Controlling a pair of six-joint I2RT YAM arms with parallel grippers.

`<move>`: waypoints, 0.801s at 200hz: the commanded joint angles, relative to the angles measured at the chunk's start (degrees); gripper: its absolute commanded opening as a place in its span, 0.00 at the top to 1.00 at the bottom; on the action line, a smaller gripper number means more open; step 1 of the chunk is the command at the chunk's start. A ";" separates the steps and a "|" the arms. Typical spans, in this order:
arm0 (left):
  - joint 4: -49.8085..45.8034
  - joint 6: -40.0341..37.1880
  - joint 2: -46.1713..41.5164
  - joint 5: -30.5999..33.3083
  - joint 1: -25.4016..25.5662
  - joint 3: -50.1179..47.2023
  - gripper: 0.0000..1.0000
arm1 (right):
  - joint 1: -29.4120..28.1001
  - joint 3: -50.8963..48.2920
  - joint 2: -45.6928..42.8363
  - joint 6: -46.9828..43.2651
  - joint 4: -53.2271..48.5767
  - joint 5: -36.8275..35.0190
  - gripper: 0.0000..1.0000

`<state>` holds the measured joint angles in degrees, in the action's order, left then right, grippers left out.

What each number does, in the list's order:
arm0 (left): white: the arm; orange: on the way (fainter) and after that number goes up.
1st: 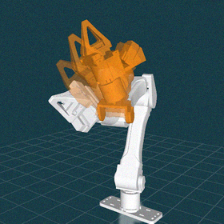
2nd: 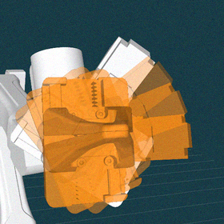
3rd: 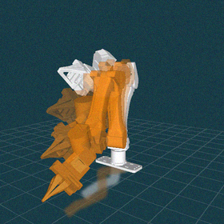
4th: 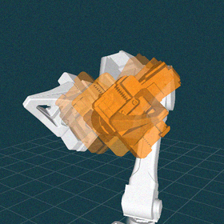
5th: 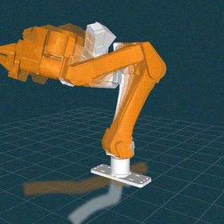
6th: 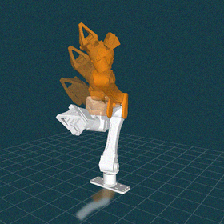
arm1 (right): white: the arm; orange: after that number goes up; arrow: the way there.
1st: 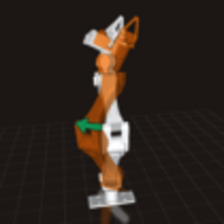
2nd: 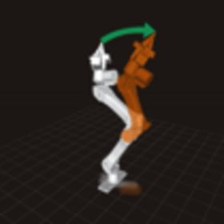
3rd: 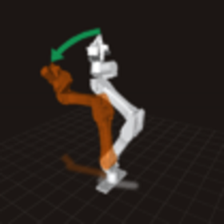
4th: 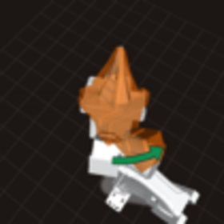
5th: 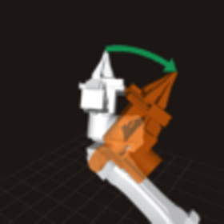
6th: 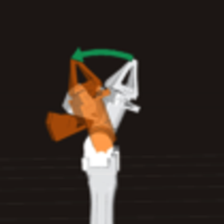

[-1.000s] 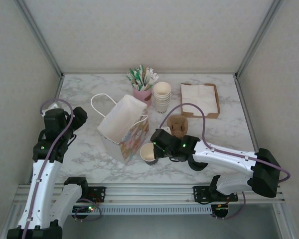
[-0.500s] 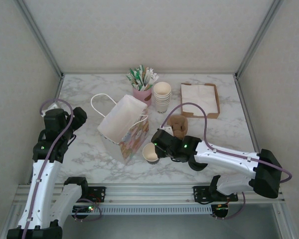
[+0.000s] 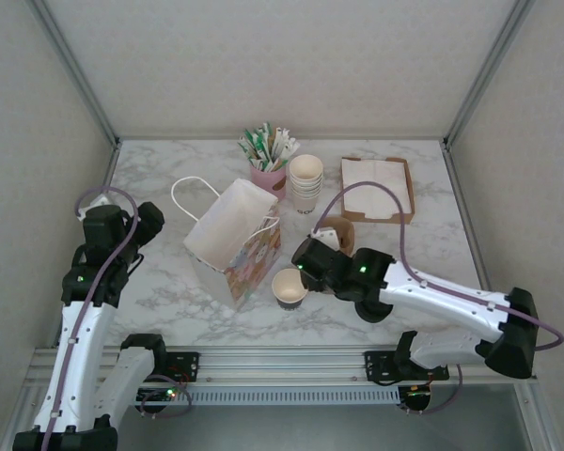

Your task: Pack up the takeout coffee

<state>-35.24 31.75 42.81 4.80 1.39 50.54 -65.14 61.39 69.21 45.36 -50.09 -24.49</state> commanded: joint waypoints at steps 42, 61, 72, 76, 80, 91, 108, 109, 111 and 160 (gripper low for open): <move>-0.79 1.02 0.67 -2.14 -0.57 0.34 0.15 | 6.79 -1.09 -12.03 18.21 -22.46 -7.21 0.10; -0.70 1.17 0.79 -2.94 -0.54 0.43 0.15 | 11.98 -4.17 -14.28 19.92 -22.76 -3.21 0.06; -0.70 1.28 0.82 -3.19 -0.57 0.43 0.15 | 14.66 -5.86 -14.88 21.03 -23.08 -1.33 0.06; -0.67 1.30 0.81 -3.28 -0.60 0.43 0.15 | 15.57 -6.54 -15.09 21.35 -23.12 -0.73 0.06; -0.57 1.26 0.73 -3.38 -0.51 0.43 0.15 | 16.35 -7.24 -15.20 21.65 -23.11 -0.29 0.06; -0.22 1.55 0.72 -3.95 -0.51 0.33 0.15 | 18.44 -8.83 -15.48 22.60 -22.68 1.22 0.10; 0.06 1.65 1.02 -4.86 -0.51 0.16 0.15 | 20.89 -11.49 -15.44 22.96 -21.01 4.10 0.11; 0.03 1.65 1.03 -4.92 -0.51 0.16 0.15 | 21.00 -11.61 -15.39 22.99 -20.88 4.19 0.11; 0.01 1.65 1.05 -4.96 -0.53 0.17 0.15 | 21.24 -11.85 -15.30 23.01 -20.68 4.58 0.11; -0.19 1.91 1.49 -5.68 -0.57 0.34 0.15 | 26.62 -17.45 -13.48 23.71 -17.79 10.25 0.09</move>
<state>-35.22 32.84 44.49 0.47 1.39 50.54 -40.40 46.59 55.55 66.98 -69.21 -17.98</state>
